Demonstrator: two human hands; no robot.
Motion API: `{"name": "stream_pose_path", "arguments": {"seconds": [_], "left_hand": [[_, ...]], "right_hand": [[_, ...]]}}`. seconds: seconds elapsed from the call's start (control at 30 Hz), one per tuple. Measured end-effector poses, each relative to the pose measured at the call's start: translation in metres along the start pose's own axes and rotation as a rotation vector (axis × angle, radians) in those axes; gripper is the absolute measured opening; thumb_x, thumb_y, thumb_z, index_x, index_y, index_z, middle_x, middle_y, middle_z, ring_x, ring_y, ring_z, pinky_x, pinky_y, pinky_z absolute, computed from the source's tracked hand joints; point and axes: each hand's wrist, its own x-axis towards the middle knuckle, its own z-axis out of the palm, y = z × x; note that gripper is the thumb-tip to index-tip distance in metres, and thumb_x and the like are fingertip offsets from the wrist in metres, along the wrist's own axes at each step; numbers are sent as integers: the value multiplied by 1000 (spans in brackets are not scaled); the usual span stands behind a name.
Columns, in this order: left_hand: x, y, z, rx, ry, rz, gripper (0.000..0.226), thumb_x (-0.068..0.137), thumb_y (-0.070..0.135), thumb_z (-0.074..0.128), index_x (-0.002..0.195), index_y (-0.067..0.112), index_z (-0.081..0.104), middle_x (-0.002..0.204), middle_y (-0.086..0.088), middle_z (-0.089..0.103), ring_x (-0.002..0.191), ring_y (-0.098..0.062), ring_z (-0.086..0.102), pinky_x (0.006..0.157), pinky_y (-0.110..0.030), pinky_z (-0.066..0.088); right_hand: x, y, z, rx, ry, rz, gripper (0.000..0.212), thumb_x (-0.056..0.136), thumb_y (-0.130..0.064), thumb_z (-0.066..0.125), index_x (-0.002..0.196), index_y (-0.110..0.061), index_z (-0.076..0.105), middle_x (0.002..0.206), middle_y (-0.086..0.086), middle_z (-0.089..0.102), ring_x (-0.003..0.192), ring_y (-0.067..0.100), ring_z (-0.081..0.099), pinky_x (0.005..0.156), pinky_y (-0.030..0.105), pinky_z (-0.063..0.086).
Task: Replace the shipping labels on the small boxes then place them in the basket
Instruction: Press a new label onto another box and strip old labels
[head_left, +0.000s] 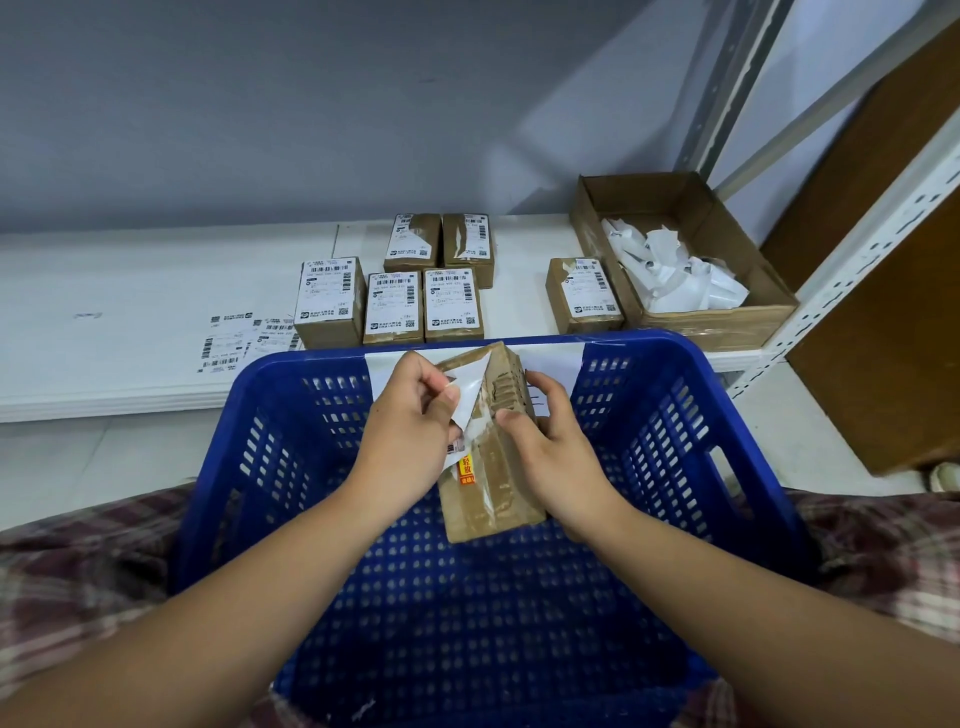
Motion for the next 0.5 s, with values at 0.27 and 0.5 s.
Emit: {"name": "stream_pose_path", "arguments": {"seconds": [0.27, 0.5], "left_hand": [[-3, 2, -2, 23, -62, 39, 31, 89, -6, 48, 87, 24, 54, 84, 5, 56, 71, -8, 59, 51, -18, 49], [-10, 8, -2, 21, -199, 82, 38, 92, -7, 43, 92, 27, 60, 82, 21, 58, 71, 2, 59, 52, -15, 48]], "right_hand": [[1, 1, -3, -111, -50, -32, 56, 91, -33, 57, 138, -48, 30, 100, -8, 67, 87, 13, 67, 80, 32, 56], [5, -1, -9, -123, -58, -90, 68, 85, -38, 71, 141, -39, 32, 109, -11, 63, 95, 5, 63, 85, 27, 54]]}}
